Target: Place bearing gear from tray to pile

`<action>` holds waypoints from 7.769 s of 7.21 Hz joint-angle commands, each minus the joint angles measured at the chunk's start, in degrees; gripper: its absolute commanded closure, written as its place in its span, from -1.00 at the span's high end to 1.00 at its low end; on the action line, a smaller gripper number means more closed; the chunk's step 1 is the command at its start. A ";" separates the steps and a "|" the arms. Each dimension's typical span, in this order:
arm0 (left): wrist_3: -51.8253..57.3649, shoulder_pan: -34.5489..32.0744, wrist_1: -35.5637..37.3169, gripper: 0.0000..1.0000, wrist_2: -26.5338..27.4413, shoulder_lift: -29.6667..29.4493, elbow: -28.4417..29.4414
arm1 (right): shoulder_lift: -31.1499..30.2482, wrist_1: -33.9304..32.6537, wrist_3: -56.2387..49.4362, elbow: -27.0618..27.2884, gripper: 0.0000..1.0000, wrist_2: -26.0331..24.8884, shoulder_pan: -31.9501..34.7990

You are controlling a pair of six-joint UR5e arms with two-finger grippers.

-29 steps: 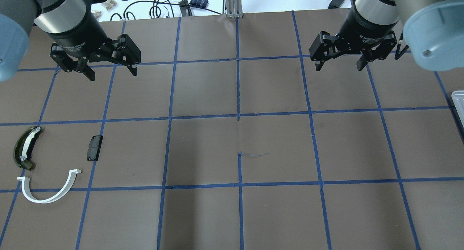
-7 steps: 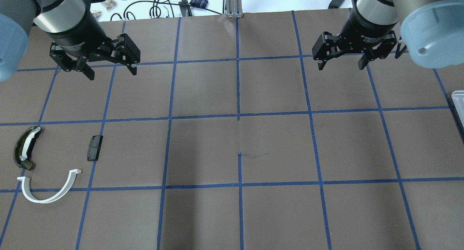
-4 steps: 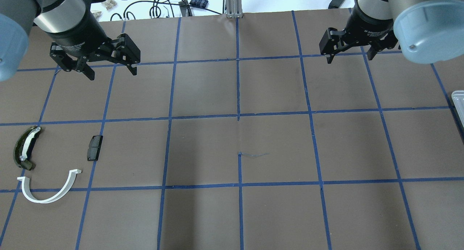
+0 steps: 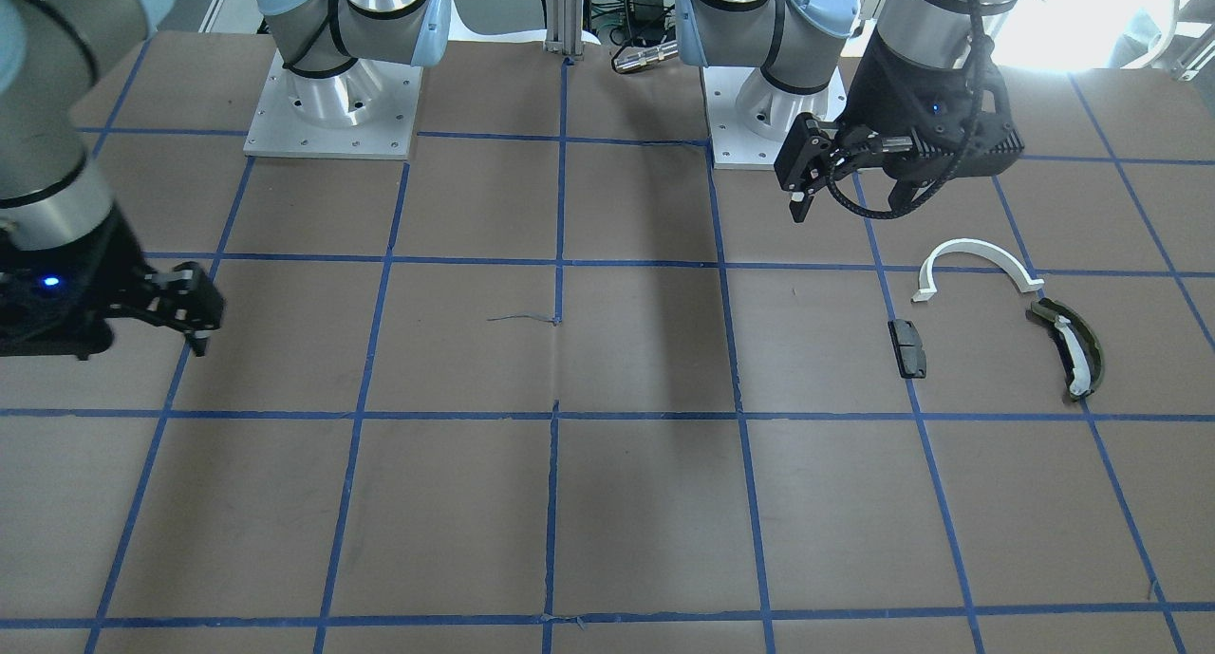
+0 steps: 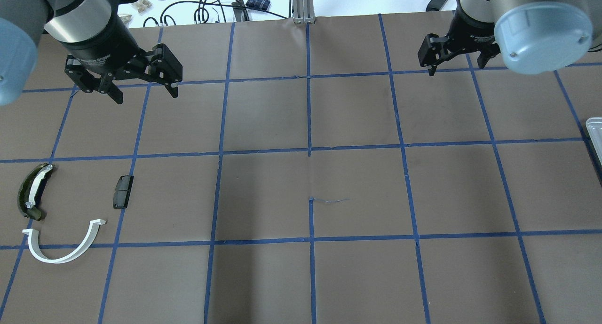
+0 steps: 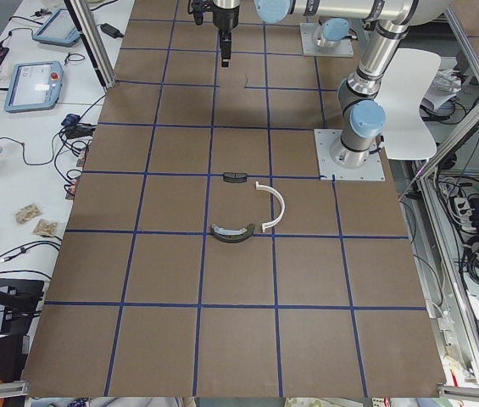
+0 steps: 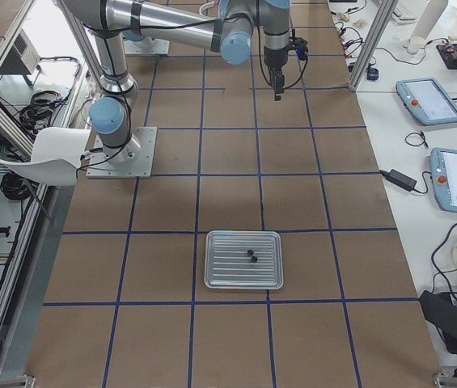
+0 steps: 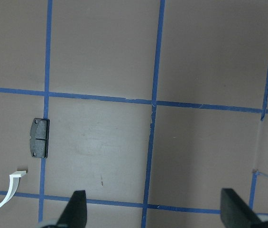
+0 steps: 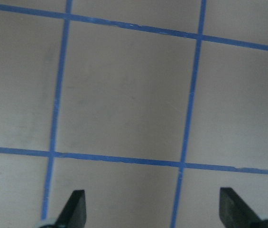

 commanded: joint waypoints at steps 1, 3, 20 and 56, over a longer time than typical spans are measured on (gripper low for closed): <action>0.13 0.09 0.00 1.00 0.03 -0.07 0.36 | -0.31 1.11 -24.26 0.21 1.00 2.73 -16.37; -0.04 -0.09 0.00 1.00 -0.06 0.02 0.01 | 1.69 3.24 -47.11 0.82 1.00 3.34 -32.46; -0.48 -0.18 0.00 1.00 -0.15 0.02 0.19 | 24.11 -24.71 -111.30 4.08 0.63 1.77 -38.07; -0.66 -0.18 0.00 1.00 -0.15 0.02 0.37 | 7.33 -8.08 -39.58 5.57 0.83 4.14 -21.04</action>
